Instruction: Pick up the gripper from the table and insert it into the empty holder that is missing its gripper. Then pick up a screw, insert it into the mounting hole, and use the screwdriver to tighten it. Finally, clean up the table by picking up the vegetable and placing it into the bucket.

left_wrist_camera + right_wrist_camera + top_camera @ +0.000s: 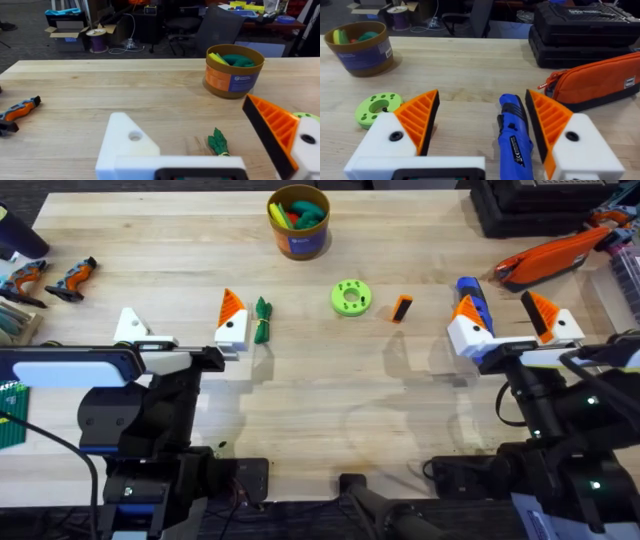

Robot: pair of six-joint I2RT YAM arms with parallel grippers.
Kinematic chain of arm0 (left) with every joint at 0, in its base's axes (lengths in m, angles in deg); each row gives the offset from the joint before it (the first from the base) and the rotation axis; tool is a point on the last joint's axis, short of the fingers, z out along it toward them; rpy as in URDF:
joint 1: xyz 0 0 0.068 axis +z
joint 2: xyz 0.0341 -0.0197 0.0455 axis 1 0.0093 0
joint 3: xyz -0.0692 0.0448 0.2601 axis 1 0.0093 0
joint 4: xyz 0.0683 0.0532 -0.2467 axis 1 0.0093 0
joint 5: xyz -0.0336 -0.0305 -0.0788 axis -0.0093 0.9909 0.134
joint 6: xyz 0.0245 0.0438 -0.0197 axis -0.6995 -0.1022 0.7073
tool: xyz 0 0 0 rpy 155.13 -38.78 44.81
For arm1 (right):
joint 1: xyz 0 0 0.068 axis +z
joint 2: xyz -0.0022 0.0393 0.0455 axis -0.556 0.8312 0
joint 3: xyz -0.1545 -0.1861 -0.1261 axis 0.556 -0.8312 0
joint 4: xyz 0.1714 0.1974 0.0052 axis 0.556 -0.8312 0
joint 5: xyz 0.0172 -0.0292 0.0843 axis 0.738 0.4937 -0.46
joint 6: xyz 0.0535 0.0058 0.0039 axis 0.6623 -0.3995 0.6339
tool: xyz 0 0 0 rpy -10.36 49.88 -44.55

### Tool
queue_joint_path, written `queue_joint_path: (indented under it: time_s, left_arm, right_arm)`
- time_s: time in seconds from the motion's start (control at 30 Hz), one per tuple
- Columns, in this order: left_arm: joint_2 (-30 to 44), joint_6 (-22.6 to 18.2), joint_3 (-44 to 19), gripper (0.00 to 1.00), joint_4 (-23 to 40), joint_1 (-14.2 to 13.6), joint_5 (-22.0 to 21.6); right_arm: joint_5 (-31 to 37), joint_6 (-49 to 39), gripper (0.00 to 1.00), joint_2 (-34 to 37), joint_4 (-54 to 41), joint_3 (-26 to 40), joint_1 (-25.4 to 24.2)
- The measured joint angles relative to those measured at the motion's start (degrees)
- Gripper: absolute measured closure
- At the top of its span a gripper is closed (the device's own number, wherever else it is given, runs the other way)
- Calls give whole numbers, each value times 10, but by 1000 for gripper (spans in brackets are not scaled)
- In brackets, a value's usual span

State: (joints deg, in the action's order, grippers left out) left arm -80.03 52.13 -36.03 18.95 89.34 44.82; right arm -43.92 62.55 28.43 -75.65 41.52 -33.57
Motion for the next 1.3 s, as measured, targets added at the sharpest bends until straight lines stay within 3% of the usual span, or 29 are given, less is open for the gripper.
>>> queue_joint_path:
  time_s: [0.3,0.5,0.6,0.77,0.97,1.1,1.3]
  left_arm:
    - [0,0,0,16,-6,0,-1]
    - [0,-3,0,15,-87,0,-2]
    - [0,-14,-6,15,-80,0,-2]
    - [6,-23,-78,15,18,0,-6]
    - [86,-28,-248,15,158,0,-30]
    - [186,-28,-366,14,262,0,-38]
    - [350,-26,-510,15,398,0,-45]
  right_arm:
    - [0,0,17,0,7,0,0]
    - [0,0,17,0,92,0,0]
    - [-1,0,17,0,122,2,0]
    - [-2,0,17,0,94,45,0]
    - [-4,0,17,25,-66,192,0]
    - [-4,0,17,85,-207,299,0]
    - [-4,0,17,233,-403,443,0]
